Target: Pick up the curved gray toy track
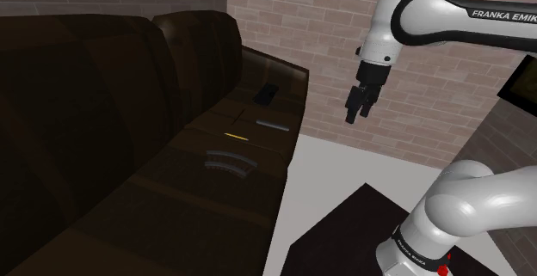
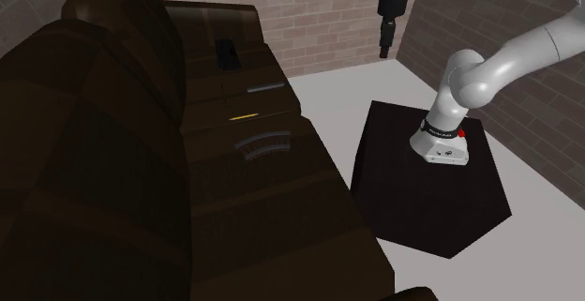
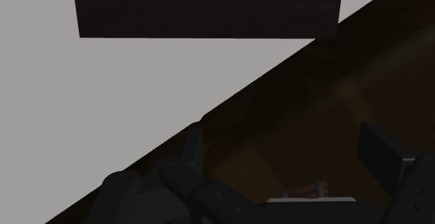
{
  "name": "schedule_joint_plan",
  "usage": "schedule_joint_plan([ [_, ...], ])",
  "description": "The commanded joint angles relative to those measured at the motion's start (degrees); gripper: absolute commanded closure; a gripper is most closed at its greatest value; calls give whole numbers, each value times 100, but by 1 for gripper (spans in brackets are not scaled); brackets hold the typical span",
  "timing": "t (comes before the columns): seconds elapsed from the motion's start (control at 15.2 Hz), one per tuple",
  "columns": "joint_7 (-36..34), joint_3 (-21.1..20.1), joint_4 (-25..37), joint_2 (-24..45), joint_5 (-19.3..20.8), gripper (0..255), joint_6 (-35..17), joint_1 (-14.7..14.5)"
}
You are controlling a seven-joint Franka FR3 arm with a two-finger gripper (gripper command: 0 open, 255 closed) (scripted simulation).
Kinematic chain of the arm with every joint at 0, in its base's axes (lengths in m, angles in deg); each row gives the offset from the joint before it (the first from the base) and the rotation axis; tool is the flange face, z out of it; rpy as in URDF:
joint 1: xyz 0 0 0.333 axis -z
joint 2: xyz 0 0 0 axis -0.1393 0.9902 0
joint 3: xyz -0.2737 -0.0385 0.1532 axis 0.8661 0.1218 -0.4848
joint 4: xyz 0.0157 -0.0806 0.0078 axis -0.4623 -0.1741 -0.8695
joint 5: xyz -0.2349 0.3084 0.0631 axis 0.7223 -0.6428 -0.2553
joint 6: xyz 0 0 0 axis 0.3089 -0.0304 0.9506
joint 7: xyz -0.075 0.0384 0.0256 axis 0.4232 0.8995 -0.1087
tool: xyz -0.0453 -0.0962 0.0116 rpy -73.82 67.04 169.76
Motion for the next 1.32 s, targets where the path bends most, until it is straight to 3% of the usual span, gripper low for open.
schedule_joint_plan([
  [0.0,0,0,0,0,0,0,0,0],
  [0.59,26,-488,-143,1494,-104,0,-1811,-193],
  [1.25,-162,-1002,459,3597,206,0,-3479,-292],
])
